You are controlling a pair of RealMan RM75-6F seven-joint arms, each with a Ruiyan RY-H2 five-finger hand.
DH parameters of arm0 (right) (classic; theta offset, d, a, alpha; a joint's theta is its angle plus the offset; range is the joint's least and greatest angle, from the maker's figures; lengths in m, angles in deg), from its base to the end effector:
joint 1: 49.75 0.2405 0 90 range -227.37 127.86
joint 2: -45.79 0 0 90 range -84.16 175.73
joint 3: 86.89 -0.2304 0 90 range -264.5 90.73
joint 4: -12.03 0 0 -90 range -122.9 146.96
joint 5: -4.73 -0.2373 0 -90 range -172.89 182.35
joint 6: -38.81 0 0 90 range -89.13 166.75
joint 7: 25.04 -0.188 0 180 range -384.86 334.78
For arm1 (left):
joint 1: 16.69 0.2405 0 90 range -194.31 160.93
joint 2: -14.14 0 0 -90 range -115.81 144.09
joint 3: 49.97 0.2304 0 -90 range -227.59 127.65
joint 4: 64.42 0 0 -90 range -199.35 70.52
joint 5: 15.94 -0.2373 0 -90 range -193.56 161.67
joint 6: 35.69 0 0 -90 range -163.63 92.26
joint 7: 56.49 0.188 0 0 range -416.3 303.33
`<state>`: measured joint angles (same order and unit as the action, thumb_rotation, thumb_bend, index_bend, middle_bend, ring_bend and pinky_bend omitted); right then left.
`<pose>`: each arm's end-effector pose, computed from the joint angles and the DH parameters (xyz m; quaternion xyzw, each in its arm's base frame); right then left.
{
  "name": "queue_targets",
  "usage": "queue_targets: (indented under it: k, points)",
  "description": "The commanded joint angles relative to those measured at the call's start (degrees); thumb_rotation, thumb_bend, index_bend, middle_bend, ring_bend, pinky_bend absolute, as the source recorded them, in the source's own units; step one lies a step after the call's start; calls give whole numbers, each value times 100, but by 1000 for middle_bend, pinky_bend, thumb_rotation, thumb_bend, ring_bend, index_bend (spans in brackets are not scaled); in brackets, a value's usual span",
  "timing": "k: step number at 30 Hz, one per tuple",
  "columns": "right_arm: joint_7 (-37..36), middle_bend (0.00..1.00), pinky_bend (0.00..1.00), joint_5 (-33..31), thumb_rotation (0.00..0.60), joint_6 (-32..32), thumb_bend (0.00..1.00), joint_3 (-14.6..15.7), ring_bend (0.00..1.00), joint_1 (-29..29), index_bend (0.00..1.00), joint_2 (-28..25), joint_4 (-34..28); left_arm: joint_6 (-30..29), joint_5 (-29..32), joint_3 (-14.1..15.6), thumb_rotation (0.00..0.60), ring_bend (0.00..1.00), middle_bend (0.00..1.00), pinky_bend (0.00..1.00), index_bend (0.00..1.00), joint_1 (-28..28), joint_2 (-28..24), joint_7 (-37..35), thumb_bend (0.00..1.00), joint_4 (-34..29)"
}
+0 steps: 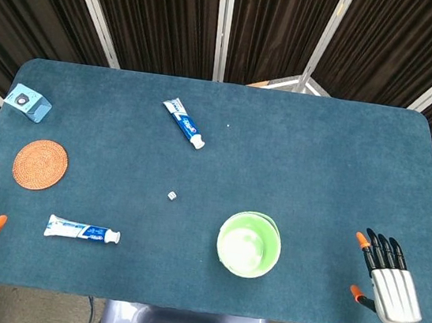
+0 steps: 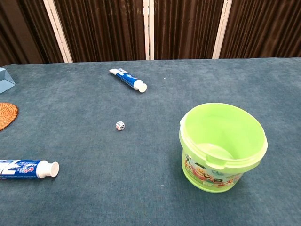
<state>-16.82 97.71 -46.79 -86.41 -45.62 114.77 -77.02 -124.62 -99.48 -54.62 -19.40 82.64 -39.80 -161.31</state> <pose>-0.2867 -0.2063 0.0846 0.6583 -0.3404 0.3599 0.5668 -0.2797 0.2192 0.1121 -0.5816 -0.3450 -0.3520 0.6471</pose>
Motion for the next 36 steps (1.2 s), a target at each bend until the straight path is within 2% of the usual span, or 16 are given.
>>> queue_targets:
  k: [1,7,8,11,16,27,36]
  points:
    - [-15,0,0,-6,600,8,79,-1,0,1,0,-11,-5,191,-96,-58,600,0,0,0,2,-188,3,45,221,22]
    - [-62,0,0,-47,600,53,79,-12,0,16,0,-38,-24,1013,-20,-290,600,0,0,0,184,-871,102,444,246,-31]
    - [-85,0,0,-56,600,43,78,-23,0,16,0,-49,-35,1321,10,-373,600,0,0,0,205,-1130,195,554,265,-39]
    - [-132,0,0,-86,600,47,78,-36,0,15,0,-73,-43,1797,260,-547,600,0,0,0,242,-1530,391,822,314,-5]
    - [-260,0,0,-187,600,100,79,-68,0,23,0,-131,-37,2662,575,-727,600,0,0,0,265,-2333,887,1421,315,295]
    - [-550,0,0,-410,600,153,79,-167,0,22,0,-247,-9,3601,1115,-821,600,0,0,0,323,-3482,1895,2162,316,1032]
    - [-822,0,0,-504,600,137,79,-223,0,3,0,-362,-26,3868,1713,-810,600,0,0,0,345,-4068,2624,2673,316,1652]
